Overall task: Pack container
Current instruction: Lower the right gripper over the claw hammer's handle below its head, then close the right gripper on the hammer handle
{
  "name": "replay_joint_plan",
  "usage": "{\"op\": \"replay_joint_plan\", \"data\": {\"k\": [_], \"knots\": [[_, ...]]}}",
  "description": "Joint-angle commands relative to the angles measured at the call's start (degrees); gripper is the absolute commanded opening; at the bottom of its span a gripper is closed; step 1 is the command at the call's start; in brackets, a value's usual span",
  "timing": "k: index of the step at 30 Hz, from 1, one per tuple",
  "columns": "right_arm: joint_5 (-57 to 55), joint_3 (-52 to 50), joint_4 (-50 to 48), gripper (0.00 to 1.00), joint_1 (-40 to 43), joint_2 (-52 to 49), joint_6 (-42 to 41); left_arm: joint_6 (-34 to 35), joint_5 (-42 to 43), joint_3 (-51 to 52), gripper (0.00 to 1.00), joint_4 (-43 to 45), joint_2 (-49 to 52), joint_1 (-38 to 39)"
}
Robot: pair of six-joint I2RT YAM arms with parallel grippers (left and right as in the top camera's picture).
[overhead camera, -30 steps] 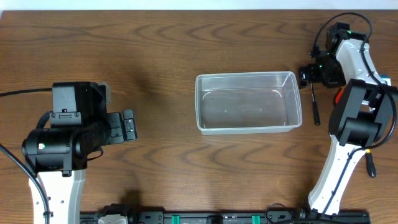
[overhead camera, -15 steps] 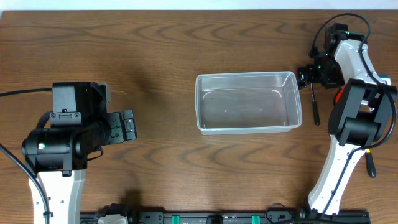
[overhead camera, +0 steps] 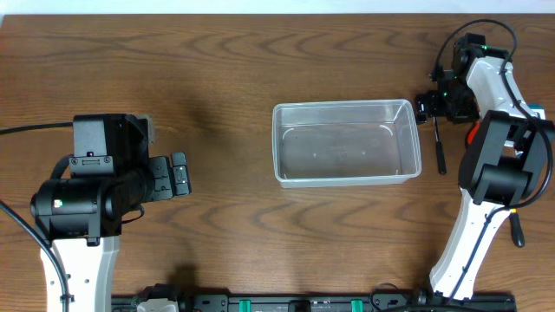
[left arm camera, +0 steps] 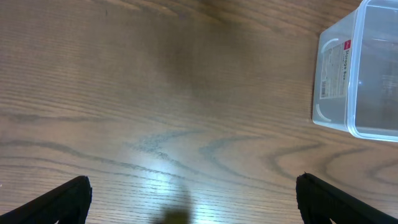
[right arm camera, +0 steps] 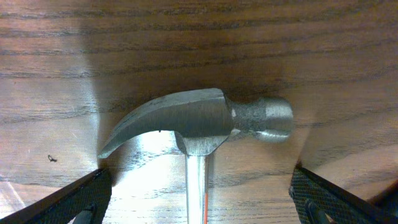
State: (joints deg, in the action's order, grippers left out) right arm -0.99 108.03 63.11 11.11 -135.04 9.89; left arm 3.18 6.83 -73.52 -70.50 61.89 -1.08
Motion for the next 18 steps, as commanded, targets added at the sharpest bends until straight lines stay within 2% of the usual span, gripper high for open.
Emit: {"op": "replay_joint_plan", "data": {"k": [1, 7, 18], "knots": [[-0.09, -1.99, -0.02, 0.95, 0.02, -1.09, -0.42, 0.5, -0.9, -0.76, 0.98, -0.2, -0.15, -0.28], [-0.09, -1.97, -0.2, 0.93, -0.22, -1.09, -0.42, 0.52, -0.9, -0.76, 0.98, -0.2, -0.15, -0.28], [-0.11, -1.95, -0.15, 0.78, 0.85, -1.05, -0.42, 0.5, -0.9, -0.76, 0.98, -0.17, -0.15, -0.28]]}}
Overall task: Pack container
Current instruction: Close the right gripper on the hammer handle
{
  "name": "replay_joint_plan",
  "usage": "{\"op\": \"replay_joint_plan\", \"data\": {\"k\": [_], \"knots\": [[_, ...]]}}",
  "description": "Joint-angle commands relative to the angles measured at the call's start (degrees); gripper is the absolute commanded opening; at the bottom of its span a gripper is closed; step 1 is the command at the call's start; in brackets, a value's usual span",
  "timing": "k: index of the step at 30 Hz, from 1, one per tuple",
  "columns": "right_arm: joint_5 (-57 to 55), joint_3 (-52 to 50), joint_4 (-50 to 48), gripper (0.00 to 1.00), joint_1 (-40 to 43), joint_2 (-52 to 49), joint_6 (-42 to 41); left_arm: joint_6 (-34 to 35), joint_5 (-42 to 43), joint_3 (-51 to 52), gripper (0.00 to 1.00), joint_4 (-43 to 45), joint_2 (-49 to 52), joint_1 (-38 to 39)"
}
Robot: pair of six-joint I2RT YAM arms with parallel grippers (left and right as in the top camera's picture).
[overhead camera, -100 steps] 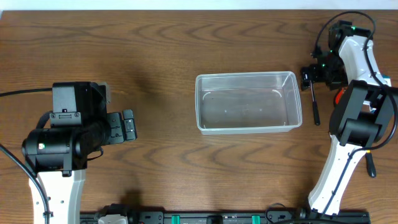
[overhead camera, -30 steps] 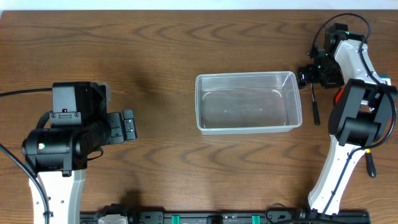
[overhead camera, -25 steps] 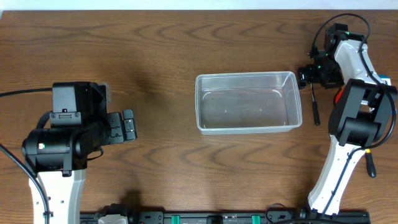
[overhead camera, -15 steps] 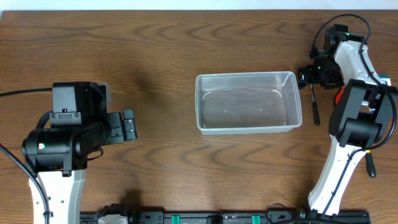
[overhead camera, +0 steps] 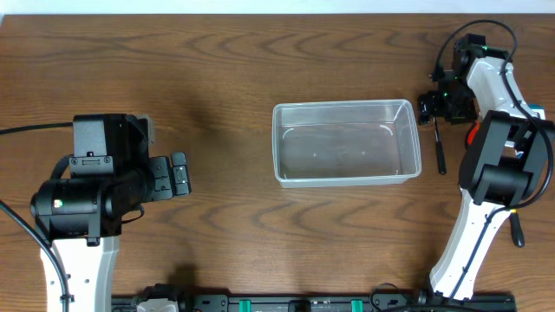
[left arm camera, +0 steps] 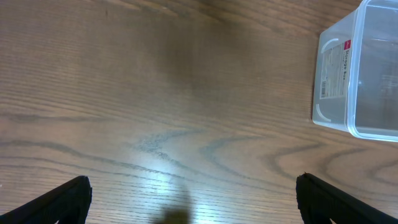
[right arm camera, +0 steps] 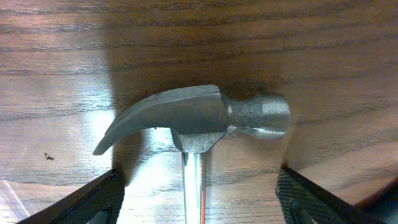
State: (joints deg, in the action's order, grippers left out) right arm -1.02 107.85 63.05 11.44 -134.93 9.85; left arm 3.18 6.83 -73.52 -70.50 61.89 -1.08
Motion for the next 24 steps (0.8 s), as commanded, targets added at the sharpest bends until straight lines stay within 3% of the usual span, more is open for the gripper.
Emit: {"op": "replay_joint_plan", "data": {"k": [1, 7, 11, 16, 18, 21, 24], "knots": [[-0.07, -1.77, -0.09, 0.76, 0.48, -1.16, -0.37, 0.5, -0.9, -0.76, 0.98, -0.17, -0.15, -0.28], [-0.09, -1.14, 0.13, 0.66, 0.48, -1.14, -0.37, 0.5, -0.9, -0.76, 0.98, -0.17, -0.15, -0.28], [-0.07, 0.28, 0.39, 0.47, 0.48, -1.14, -0.37, 0.5, -0.9, -0.76, 0.98, -0.17, -0.15, -0.28], [-0.09, 2.99, 1.27, 0.46, 0.15, -1.14, -0.37, 0.5, -0.9, -0.76, 0.98, -0.17, -0.15, -0.28], [-0.07, 4.52, 2.05, 0.38, 0.11, -1.14, -0.39, 0.52, -0.9, -0.76, 0.98, -0.17, -0.15, -0.28], [-0.07, 6.43, 3.02, 0.35, 0.11, -1.14, -0.39, 0.5, -0.9, -0.76, 0.98, -0.17, -0.15, -0.28], [-0.09, 8.2, 4.0, 0.22, 0.11, -1.14, -0.37, 0.52, -0.9, -0.76, 0.98, -0.17, -0.15, -0.28]]}}
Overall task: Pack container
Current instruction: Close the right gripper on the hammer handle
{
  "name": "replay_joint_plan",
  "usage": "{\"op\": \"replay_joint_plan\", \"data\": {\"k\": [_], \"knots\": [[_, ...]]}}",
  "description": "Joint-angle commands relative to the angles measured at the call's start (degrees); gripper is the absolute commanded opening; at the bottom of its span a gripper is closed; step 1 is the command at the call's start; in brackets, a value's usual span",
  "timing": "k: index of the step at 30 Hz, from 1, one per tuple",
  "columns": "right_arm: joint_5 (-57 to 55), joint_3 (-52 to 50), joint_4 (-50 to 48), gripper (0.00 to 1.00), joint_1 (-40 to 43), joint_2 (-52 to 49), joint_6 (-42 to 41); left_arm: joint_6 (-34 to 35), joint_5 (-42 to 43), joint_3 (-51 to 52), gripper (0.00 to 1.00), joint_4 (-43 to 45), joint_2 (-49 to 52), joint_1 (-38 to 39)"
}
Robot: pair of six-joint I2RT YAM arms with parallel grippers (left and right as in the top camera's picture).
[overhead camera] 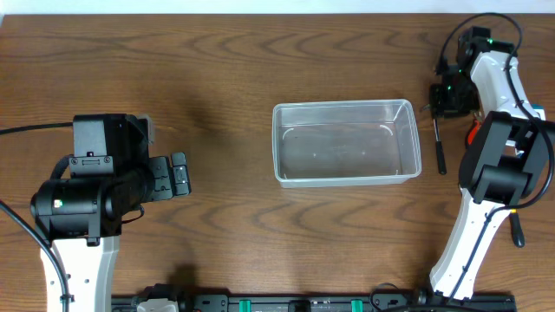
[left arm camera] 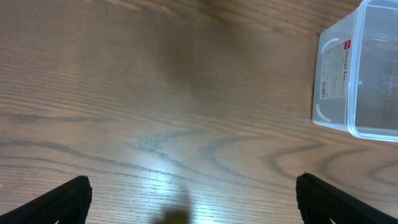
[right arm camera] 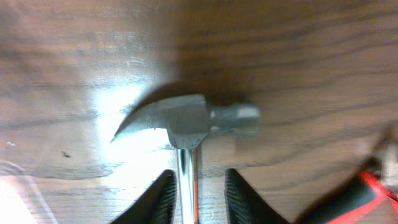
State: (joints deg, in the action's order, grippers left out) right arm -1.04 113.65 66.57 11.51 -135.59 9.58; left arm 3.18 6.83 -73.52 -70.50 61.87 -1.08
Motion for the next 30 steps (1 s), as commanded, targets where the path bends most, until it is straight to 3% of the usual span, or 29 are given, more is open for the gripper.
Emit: {"op": "replay_joint_plan", "data": {"k": [1, 4, 9, 30], "knots": [[-0.07, 2.8, 0.68, 0.19, 0.04, -0.48, -0.11, 0.5, -0.9, -0.76, 0.98, -0.17, -0.13, -0.28], [-0.02, 3.34, 1.05, 0.18, 0.04, -0.48, -0.13, 0.5, -0.9, -0.76, 0.98, -0.17, -0.13, -0.28], [-0.02, 3.34, 1.99, 0.33, 0.04, -0.48, -0.13, 0.52, -0.9, -0.76, 0.98, -0.17, -0.13, -0.28], [1.53, 1.51, 2.19, 0.37, 0.04, -0.5, -0.13, 0.5, -0.9, -0.76, 0.98, -0.17, -0.13, -0.28]]}}
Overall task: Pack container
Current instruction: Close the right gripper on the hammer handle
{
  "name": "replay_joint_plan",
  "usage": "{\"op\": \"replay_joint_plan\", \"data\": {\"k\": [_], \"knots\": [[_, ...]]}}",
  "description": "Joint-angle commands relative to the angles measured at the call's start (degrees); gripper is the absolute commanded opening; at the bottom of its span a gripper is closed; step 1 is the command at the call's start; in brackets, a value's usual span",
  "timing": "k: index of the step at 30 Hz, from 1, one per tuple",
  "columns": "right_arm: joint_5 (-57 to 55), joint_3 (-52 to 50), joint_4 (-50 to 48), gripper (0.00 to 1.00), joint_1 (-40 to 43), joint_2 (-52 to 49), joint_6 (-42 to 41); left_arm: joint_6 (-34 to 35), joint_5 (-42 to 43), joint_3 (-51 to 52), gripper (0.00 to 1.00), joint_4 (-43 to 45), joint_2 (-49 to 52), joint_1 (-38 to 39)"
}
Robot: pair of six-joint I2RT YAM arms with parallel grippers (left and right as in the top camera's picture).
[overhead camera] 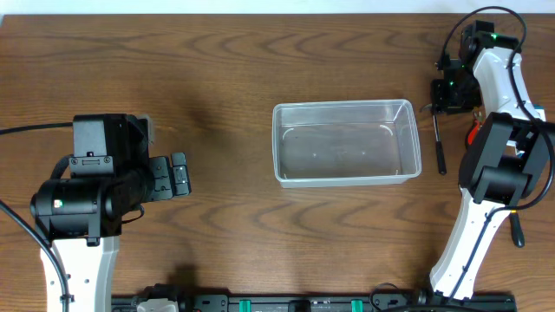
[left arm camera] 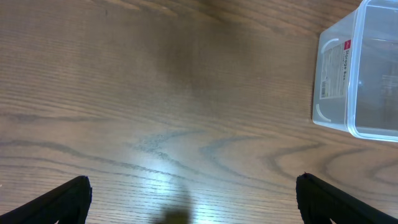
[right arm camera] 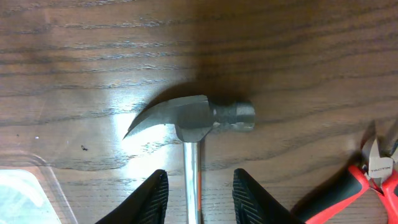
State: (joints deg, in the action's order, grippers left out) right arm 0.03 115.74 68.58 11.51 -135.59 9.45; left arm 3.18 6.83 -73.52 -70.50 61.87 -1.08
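Observation:
The clear plastic container (overhead camera: 347, 143) stands empty at the table's centre; its labelled end (left arm camera: 357, 68) shows in the left wrist view. A claw hammer lies right of it, with its steel head (right arm camera: 193, 115) and shaft (right arm camera: 191, 186) on the wood and its black handle (overhead camera: 438, 147) pointing toward the front. My right gripper (right arm camera: 201, 170) hovers over the hammer's neck, open a little, with a finger on each side of the shaft and a gap on both sides. My left gripper (left arm camera: 193, 180) hangs wide open over bare wood at the left, with nothing between its fingers.
Red-handled pliers (right arm camera: 373, 180) lie just right of the hammer, close to my right fingers; they also show as pliers (overhead camera: 473, 132) beside the right arm. The table's back edge runs close behind the right gripper. Bare wood lies between the left gripper and the container.
The right gripper sits slightly farther back and its view has sharpened, bringing more of the pliers into sight. The hammer, the container and the left arm have not moved.
My right gripper was low over the hammer head with its fingers spread wide. Then the fingers stood somewhat closer together. A second ago it was higher with the fingers narrowed about the shaft, and it stays so now. The hammer still lies where it was.

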Motion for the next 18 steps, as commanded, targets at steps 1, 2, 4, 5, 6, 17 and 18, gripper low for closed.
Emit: {"op": "replay_joint_plan", "data": {"k": [1, 2, 4, 5, 6, 17, 18], "knots": [[0.44, -0.85, 0.13, 0.38, 0.02, -0.5, 0.0, 0.52, -0.9, -0.76, 0.98, -0.17, -0.13, -0.28], [0.44, -1.14, -0.02, 0.38, 0.02, -0.5, 0.0, 0.5, -0.9, -0.76, 0.98, -0.2, -0.13, -0.28], [0.44, -1.14, -0.02, 0.38, 0.04, -0.5, 0.0, 0.5, -0.9, -0.76, 0.98, -0.2, -0.13, -0.28], [0.44, -1.14, -0.04, 0.39, 0.04, -0.5, 0.0, 0.5, -0.9, -0.76, 0.98, -0.2, -0.13, -0.28], [0.44, -1.14, -0.09, 0.39, 0.04, -0.5, 0.0, 0.52, -0.9, -0.76, 0.98, -0.2, -0.13, -0.28], [0.39, -1.18, -0.39, 0.4, 0.04, -0.5, 0.04, 0.5, -0.9, -0.76, 0.98, -0.2, -0.13, -0.28], [0.33, -1.18, -0.39, 0.4, 0.04, -0.5, 0.04, 0.5, -0.9, -0.76, 0.98, -0.2, -0.13, -0.28]]}}
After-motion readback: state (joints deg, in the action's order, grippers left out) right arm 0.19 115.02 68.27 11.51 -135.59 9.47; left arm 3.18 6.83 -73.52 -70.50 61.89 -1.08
